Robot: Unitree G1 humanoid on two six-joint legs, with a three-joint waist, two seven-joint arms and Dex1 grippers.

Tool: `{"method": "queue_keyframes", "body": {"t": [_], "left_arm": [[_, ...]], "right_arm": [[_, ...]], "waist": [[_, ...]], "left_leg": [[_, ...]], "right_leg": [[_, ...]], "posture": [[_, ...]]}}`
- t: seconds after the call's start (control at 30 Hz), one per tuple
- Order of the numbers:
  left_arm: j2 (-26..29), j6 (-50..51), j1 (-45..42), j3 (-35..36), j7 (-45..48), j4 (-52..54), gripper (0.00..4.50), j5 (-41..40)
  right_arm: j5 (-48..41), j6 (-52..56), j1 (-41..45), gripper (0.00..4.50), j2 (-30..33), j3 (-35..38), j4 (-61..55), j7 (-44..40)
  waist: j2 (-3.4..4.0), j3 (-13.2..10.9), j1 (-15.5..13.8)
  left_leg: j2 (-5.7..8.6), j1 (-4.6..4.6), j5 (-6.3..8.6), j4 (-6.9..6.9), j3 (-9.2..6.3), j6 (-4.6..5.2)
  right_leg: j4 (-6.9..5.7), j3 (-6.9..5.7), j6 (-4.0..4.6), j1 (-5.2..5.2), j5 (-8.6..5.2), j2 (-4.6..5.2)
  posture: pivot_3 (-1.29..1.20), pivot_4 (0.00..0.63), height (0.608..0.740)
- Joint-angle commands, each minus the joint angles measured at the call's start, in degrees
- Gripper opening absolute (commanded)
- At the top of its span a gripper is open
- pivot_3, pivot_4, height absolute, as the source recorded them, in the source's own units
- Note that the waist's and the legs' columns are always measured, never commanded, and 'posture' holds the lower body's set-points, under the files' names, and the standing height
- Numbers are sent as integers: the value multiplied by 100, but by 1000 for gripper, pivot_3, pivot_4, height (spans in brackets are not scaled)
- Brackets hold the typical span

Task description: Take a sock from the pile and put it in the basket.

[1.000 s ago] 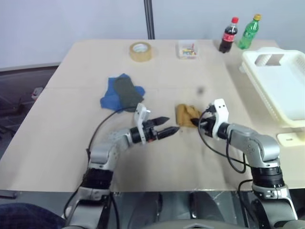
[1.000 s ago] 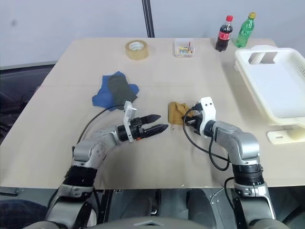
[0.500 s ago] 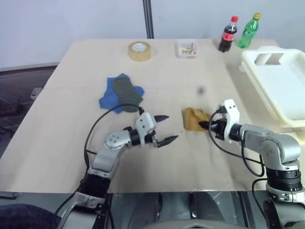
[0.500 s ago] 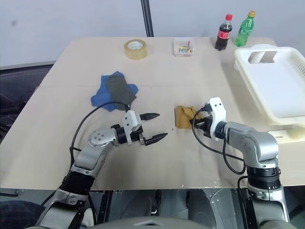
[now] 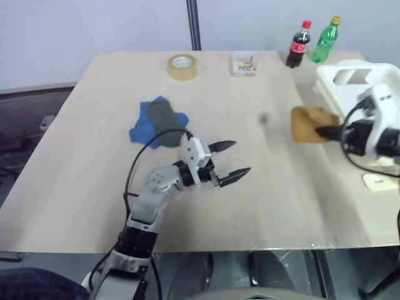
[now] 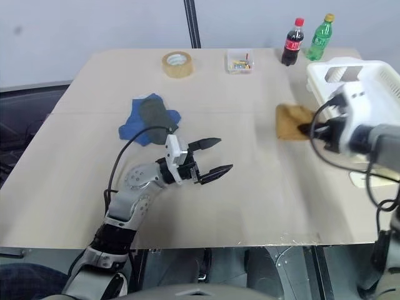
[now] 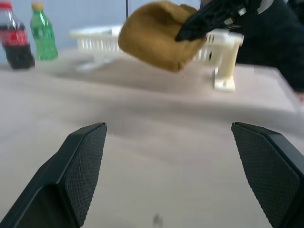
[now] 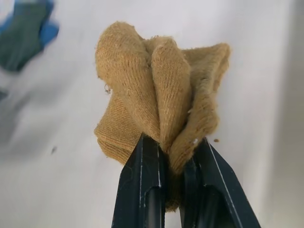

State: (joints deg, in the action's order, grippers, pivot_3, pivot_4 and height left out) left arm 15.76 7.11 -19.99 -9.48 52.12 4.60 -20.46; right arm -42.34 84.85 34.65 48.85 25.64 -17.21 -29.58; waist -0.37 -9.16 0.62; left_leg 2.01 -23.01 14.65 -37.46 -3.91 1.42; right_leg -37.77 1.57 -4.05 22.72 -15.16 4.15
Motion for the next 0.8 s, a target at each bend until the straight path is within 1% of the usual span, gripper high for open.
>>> {"method": "queue_keyframes", "body": {"t": [0.03, 0.2, 0.33, 0.43, 0.47, 0.53, 0.57, 0.63, 0.67, 0.7, 0.8], "left_arm": [[-97, 82, -122, 5, -107, 391, 4500, -144], [-178, 194, -140, -39, -167, 483, 4500, -180], [-207, 238, -133, -72, -136, 519, 4500, -212], [-218, 247, -138, -91, -115, 501, 4500, -210], [-221, 240, -134, -107, -100, 493, 4500, -206], [-231, 242, -129, -147, -79, 492, 4500, -202], [-236, 251, -128, -157, -78, 496, 4500, -205], [-227, 269, -133, -184, -74, 500, 4500, -200], [-221, 271, -138, -190, -79, 497, 4500, -199], [-219, 275, -134, -198, -89, 509, 4500, -196], [-197, 289, -125, -187, -115, 538, 4500, -192]], "right_arm": [[188, -222, 143, 37, 288, 498, 783, 11], [596, -831, 633, 37, 441, 767, 2375, 247], [994, -1671, 1194, 37, 465, 761, 3902, 496], [1372, -2430, 1569, 37, 385, 448, 4948, 538], [1519, -2660, 1638, 902, 360, 290, 5196, 526], [1967, -3261, 1635, 1747, 353, -246, 5528, 377], [2134, -3493, 1628, 2276, 366, -457, 5643, 287], [2751, -4348, 1455, 3330, 401, -1083, 5789, 224], [2958, -4657, 1413, 3823, 404, -1259, 5841, 258], [3138, -4940, 1377, 4449, 416, -1379, 5882, 343], [3448, -5628, 1253, 4449, 479, -1476, 5790, 515]], "waist": [[0, 0, -1], [3, -2, 19], [5, -3, 16], [5, -4, 23], [5, -3, 25], [5, -4, 23], [5, -4, 24], [8, -6, 24], [9, -6, 22], [13, -8, 20], [17, -10, 19]], "left_leg": [[-1, 1, 0, 0, 1, 0], [-1, 4, 0, 0, 23, 2], [-6, 10, 0, 0, 32, 2], [-8, 12, 1, 1, 43, 2], [-8, 12, 1, 1, 45, 2], [-8, 14, 1, 1, 49, 3], [-9, 13, 1, 1, 50, 3], [-9, 12, 1, 1, 54, 3], [-9, 12, 1, 1, 55, 4], [-9, 11, 1, 1, 56, 3], [-8, 12, 0, 0, 58, 2]], "right_leg": [[2, 0, 0, -2, 0, -1], [-1, 16, 0, 0, 0, 0], [-5, 22, 0, 0, 0, -6], [-4, 32, 0, 0, 0, -8], [-4, 34, 0, 0, 0, -8], [-3, 38, 0, 0, 0, -9], [-3, 38, 0, 1, 0, -10], [-2, 43, 0, 3, 0, -9], [-2, 44, -1, 3, 0, -9], [-1, 44, -1, 5, 0, -9], [-2, 49, -2, 5, 1, -9]], "posture": [[0, 150, 738], [0, 150, 738], [0, 150, 738], [0, 150, 738], [0, 150, 738], [0, 150, 738], [0, 150, 738], [0, 150, 738], [0, 150, 738], [0, 150, 738], [0, 150, 738]]}}
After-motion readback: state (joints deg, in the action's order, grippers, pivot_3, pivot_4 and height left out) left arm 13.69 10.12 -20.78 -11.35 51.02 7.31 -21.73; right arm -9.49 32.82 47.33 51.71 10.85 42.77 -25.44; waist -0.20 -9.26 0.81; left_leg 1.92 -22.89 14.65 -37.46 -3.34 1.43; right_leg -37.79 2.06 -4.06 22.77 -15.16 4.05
